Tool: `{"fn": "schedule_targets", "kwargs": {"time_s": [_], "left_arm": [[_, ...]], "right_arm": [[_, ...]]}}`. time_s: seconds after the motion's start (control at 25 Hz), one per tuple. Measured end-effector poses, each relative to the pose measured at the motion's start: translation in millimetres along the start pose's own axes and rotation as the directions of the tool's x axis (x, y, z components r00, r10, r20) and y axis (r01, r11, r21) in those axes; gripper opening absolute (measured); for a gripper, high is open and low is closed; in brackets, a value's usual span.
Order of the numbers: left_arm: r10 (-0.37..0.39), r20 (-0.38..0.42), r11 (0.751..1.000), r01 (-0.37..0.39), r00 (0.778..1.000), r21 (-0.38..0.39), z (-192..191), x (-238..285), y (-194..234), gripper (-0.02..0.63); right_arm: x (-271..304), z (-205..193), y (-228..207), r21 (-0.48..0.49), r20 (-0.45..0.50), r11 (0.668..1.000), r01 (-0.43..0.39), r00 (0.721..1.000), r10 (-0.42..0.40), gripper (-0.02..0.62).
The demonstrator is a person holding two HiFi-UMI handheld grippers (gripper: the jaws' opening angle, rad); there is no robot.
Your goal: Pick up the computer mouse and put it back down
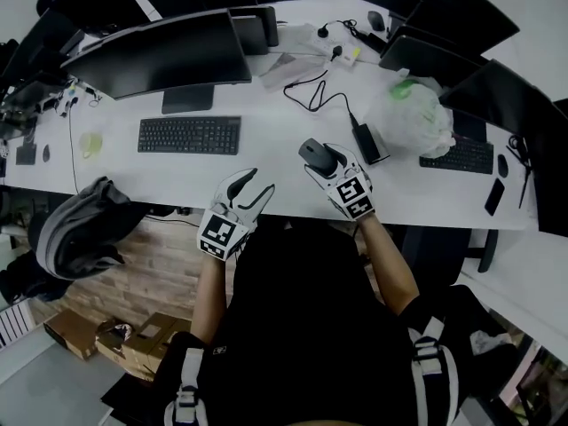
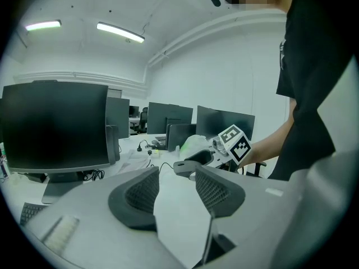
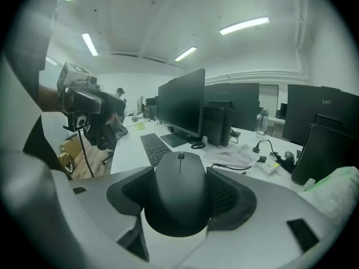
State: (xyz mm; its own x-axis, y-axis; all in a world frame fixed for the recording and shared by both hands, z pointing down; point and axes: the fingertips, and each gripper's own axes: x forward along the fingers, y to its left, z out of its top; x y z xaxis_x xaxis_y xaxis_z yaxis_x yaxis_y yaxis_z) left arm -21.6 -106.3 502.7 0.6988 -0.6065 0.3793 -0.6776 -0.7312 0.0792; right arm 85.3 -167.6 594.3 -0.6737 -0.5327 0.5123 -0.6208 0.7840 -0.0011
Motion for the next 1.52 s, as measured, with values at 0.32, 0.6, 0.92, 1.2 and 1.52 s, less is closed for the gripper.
{"fn": "schedule_targets", "kwargs": {"time_s": [0.32, 0.6, 0.92, 1.2, 1.52], "left_arm": [[0.052, -0.016, 0.999, -0.052, 0.999, -0.003, 0, 11, -1, 0.190], [0.058, -0.039, 0.998, -0.058, 0.998, -0.016, -2, 23, -7, 0.190], [0.078, -0.094, 0.995, -0.083, 0.993, -0.053, -26, 31, -7, 0.184], [0.099, -0.112, 0.993, -0.105, 0.989, -0.050, -29, 31, -4, 0.178], [0.114, -0.134, 0.990, -0.123, 0.984, -0.064, -37, 27, -8, 0.173]], "right_arm": [[5, -22, -9, -0.009, -0.031, 0.999, -0.042, 0.999, 0.041, 0.293], [17, -49, -18, 0.014, -0.063, 0.997, -0.077, 0.995, 0.078, 0.293], [32, -72, -23, 0.030, -0.092, 0.995, -0.095, 0.991, 0.097, 0.293], [55, -102, -31, 0.039, -0.144, 0.995, -0.096, 0.984, 0.100, 0.293], [75, -127, -32, 0.037, -0.191, 0.994, -0.099, 0.976, 0.104, 0.293]]}}
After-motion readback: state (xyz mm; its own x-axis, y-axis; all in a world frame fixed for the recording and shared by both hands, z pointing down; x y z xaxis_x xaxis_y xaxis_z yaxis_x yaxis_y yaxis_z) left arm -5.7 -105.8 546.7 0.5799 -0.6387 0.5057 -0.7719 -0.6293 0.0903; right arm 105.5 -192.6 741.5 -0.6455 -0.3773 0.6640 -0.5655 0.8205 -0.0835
